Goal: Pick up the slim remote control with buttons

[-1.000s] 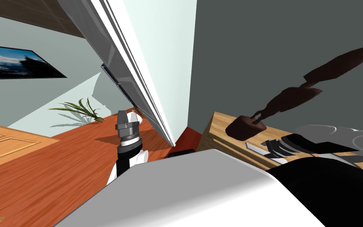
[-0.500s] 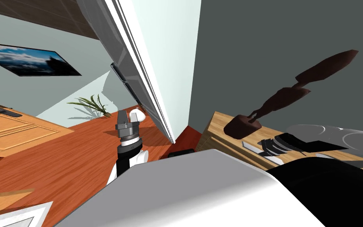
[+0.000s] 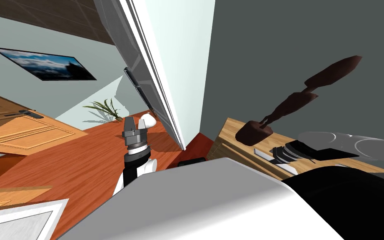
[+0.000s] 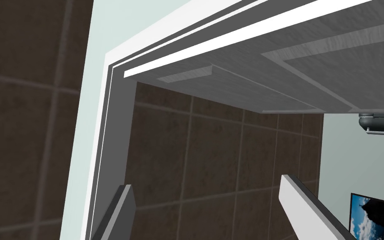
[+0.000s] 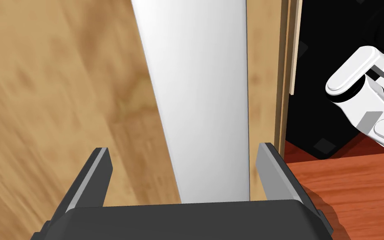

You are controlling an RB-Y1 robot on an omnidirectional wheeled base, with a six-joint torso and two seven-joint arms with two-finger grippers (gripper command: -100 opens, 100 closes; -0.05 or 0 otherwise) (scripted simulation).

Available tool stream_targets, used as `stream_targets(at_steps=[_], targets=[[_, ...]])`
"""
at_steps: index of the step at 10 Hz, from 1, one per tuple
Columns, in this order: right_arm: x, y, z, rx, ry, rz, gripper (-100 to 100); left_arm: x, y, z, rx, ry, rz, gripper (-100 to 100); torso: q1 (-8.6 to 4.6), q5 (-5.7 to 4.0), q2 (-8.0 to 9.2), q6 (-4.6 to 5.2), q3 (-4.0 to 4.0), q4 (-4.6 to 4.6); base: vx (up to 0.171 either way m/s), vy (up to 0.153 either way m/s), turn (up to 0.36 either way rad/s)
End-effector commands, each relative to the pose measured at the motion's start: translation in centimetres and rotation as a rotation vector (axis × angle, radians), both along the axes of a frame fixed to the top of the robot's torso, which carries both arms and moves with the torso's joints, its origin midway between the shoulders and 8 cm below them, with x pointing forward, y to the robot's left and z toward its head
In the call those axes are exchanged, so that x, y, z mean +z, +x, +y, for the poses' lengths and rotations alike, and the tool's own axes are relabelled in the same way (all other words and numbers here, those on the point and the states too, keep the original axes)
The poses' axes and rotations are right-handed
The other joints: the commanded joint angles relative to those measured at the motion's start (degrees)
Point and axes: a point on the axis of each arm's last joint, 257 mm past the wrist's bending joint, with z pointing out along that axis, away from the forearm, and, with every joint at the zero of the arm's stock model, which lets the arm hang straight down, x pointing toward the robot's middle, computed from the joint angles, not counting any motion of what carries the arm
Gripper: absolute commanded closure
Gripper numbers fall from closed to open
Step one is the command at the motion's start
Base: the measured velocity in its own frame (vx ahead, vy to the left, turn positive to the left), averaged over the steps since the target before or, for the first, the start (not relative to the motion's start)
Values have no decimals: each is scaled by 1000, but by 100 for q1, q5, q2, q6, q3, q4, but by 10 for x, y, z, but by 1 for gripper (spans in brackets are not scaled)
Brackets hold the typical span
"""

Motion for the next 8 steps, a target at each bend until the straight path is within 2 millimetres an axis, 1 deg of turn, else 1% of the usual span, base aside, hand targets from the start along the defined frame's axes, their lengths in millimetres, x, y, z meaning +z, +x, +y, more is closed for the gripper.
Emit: stream_targets(at_steps=[1, 2, 4, 5, 6, 7, 8], targets=[[-3, 4, 8, -19, 0, -3, -100, 0, 0, 0, 0, 0, 0, 0, 0, 0, 0, 0, 0, 0, -125, -55, 189], [-3, 4, 8, -30, 0, -4, -100, 0, 0, 0, 0, 0, 0, 0, -6, -1, 11, -1, 6, 3, -97, -52, 64], [-7, 9, 20, -50, 3, -8, -100, 0, 0, 0, 0, 0, 0, 0, -4, -1, 8, 2, 5, 2, -111, -43, 134], [-7, 9, 20, -66, 3, -8, -100, 0, 0, 0, 0, 0, 0, 0, -6, -1, 15, 0, 9, 4, -106, -34, 68], [-7, 8, 18, -55, 2, -8, -100, 0, 0, 0, 0, 0, 0, 0, -3, -1, 12, 6, 8, 4, -38, -10, 0], [-7, 8, 18, -59, 2, -9, 100, 0, 0, 0, 0, 0, 0, 0, 4, 0, -6, 6, -1, 1, -9, -1, -3], [-8, 8, 19, -59, 5, -7, 100, 0, 0, 0, 0, 0, 0, 0, 4, 2, -20, 3, -10, -2, 0, 0, 0]])
